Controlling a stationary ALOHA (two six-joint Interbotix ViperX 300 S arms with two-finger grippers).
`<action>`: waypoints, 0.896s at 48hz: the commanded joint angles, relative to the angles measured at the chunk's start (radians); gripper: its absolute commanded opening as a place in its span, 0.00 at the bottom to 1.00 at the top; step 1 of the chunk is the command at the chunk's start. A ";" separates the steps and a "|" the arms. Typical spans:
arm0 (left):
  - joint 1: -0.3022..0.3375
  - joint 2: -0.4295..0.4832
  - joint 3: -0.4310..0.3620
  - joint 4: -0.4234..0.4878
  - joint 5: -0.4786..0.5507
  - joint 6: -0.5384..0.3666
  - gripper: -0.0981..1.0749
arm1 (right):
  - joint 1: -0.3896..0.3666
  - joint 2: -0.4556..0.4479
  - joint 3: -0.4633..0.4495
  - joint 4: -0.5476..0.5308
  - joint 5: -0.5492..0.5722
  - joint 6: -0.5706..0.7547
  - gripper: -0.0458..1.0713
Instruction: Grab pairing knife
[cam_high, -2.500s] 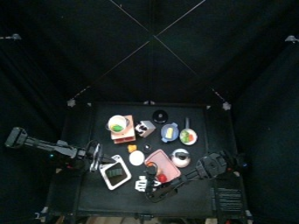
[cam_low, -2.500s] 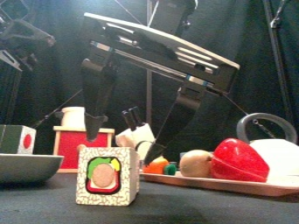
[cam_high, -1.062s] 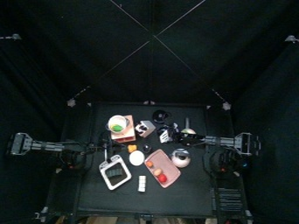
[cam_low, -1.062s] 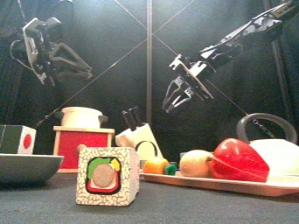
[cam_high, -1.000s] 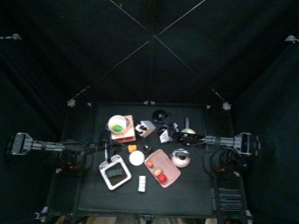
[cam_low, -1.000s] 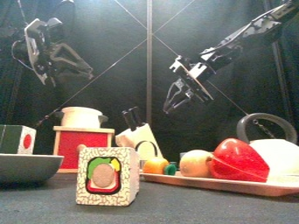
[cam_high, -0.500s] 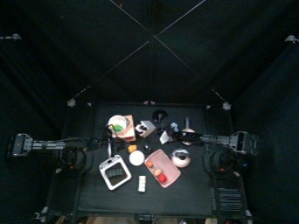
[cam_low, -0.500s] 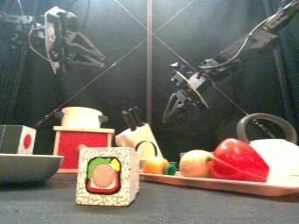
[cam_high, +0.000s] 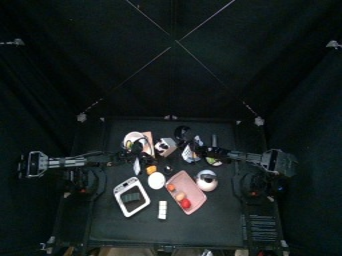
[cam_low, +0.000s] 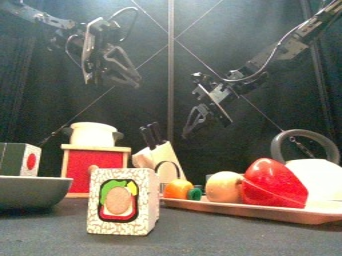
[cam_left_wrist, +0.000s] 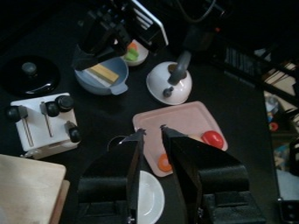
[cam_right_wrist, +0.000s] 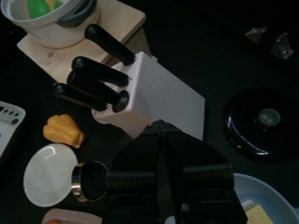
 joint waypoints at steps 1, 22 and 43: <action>0.020 0.017 -0.057 0.017 0.040 0.000 0.64 | -0.005 -0.011 -0.031 -0.005 -0.005 -0.002 0.23; 0.044 0.038 -0.204 0.175 0.431 -0.112 0.64 | -0.011 -0.011 -0.020 0.031 0.002 0.000 0.23; -0.110 0.092 -0.199 0.822 0.503 -0.738 0.64 | -0.015 0.008 -0.020 0.037 0.008 0.002 0.23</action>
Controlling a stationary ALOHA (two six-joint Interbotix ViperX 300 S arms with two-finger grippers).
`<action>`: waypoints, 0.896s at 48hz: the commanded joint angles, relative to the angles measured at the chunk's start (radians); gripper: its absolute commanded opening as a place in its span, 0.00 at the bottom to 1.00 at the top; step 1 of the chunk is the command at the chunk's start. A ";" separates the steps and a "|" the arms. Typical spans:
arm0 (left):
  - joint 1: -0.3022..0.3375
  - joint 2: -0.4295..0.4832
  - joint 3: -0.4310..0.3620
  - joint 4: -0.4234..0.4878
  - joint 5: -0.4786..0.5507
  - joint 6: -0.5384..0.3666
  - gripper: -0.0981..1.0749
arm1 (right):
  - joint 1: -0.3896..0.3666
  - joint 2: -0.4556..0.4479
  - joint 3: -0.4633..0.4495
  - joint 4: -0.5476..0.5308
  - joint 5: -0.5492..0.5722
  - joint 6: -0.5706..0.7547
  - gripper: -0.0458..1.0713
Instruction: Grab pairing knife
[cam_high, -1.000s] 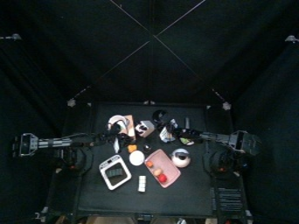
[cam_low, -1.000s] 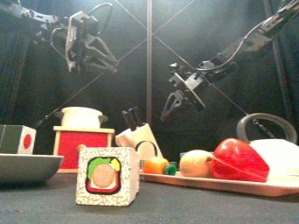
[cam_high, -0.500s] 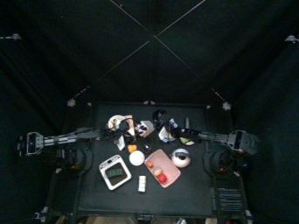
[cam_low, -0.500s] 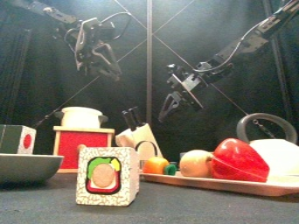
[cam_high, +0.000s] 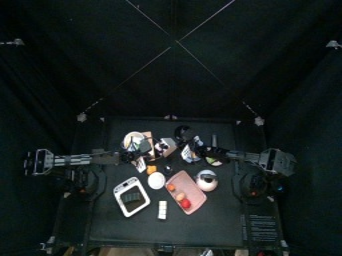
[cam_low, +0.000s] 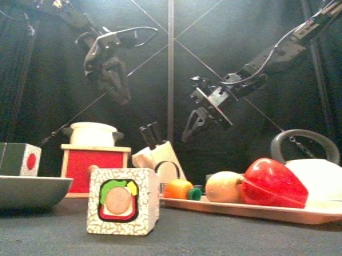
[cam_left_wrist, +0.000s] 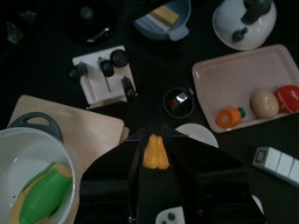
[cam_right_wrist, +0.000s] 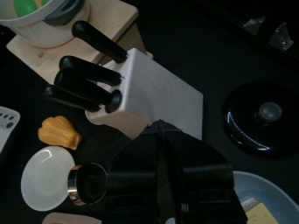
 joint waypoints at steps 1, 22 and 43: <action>-0.028 0.017 -0.002 0.172 -0.012 -0.213 0.64 | -0.008 -0.011 -0.014 0.002 0.000 0.002 0.23; -0.087 0.081 0.071 0.565 -0.003 -0.712 0.65 | -0.012 0.018 -0.031 0.002 0.000 0.000 0.23; -0.087 0.183 0.040 0.641 -0.015 -0.756 0.65 | -0.028 0.041 -0.037 0.002 0.000 0.000 0.23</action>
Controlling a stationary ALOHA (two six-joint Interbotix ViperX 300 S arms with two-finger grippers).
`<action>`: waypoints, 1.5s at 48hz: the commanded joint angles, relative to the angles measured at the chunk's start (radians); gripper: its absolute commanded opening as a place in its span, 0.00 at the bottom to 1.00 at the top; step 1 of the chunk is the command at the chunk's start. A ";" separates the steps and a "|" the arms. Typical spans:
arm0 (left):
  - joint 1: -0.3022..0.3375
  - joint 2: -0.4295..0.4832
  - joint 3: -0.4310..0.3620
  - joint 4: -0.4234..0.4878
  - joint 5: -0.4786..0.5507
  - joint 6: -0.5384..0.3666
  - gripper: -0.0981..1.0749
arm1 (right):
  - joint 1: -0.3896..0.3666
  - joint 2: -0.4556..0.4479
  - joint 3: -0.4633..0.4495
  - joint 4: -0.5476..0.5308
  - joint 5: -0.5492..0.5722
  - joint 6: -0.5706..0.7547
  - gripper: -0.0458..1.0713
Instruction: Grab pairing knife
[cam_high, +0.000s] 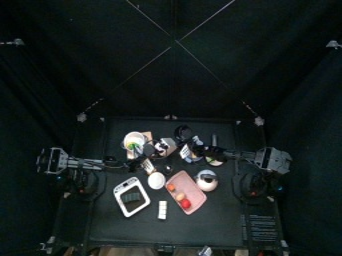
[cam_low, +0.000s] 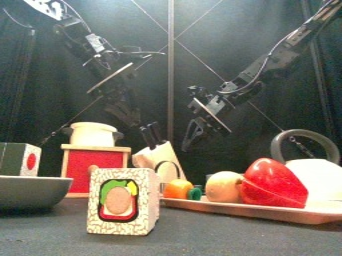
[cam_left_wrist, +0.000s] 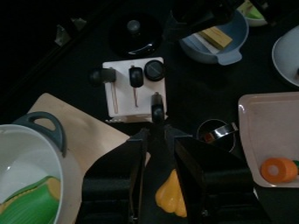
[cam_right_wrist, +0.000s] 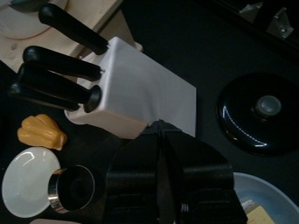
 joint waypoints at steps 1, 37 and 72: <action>0.002 0.008 -0.034 0.006 -0.003 -0.002 0.65 | -0.009 -0.017 -0.021 0.002 0.000 0.000 0.23; 0.031 0.049 -0.063 0.015 0.003 -0.005 0.81 | -0.012 -0.017 -0.017 -0.002 0.000 -0.002 0.23; 0.072 0.127 -0.115 0.026 0.006 -0.005 0.69 | -0.018 -0.017 -0.012 -0.005 0.000 -0.002 0.23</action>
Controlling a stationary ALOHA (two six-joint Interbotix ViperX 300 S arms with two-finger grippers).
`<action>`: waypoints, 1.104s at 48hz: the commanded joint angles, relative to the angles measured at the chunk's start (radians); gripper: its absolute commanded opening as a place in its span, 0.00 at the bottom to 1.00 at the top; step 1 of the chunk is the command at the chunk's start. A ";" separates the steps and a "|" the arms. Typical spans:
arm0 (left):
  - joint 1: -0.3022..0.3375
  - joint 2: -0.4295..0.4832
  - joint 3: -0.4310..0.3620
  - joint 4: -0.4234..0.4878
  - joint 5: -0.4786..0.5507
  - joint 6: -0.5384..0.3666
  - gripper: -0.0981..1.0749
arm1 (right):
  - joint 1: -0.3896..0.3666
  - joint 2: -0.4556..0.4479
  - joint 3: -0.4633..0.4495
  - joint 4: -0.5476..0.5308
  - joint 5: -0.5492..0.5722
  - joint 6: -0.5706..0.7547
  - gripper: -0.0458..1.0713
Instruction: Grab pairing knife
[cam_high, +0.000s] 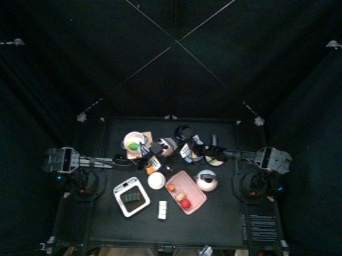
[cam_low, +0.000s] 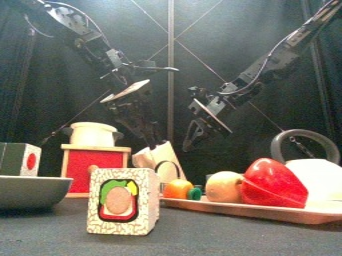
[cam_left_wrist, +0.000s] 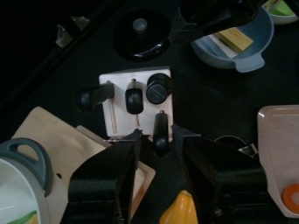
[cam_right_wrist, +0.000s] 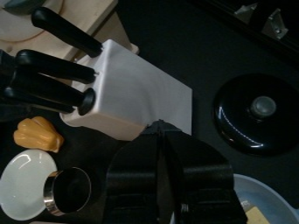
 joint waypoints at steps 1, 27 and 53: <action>0.003 -0.008 -0.026 0.003 0.002 -0.003 0.68 | -0.008 -0.017 -0.012 -0.003 -0.002 -0.002 0.23; 0.002 -0.005 -0.018 0.002 0.002 -0.002 0.50 | -0.012 -0.015 -0.008 -0.002 0.000 -0.002 0.23; -0.003 -0.003 -0.018 0.005 0.002 0.000 0.50 | -0.005 -0.025 0.021 0.005 0.000 0.000 0.23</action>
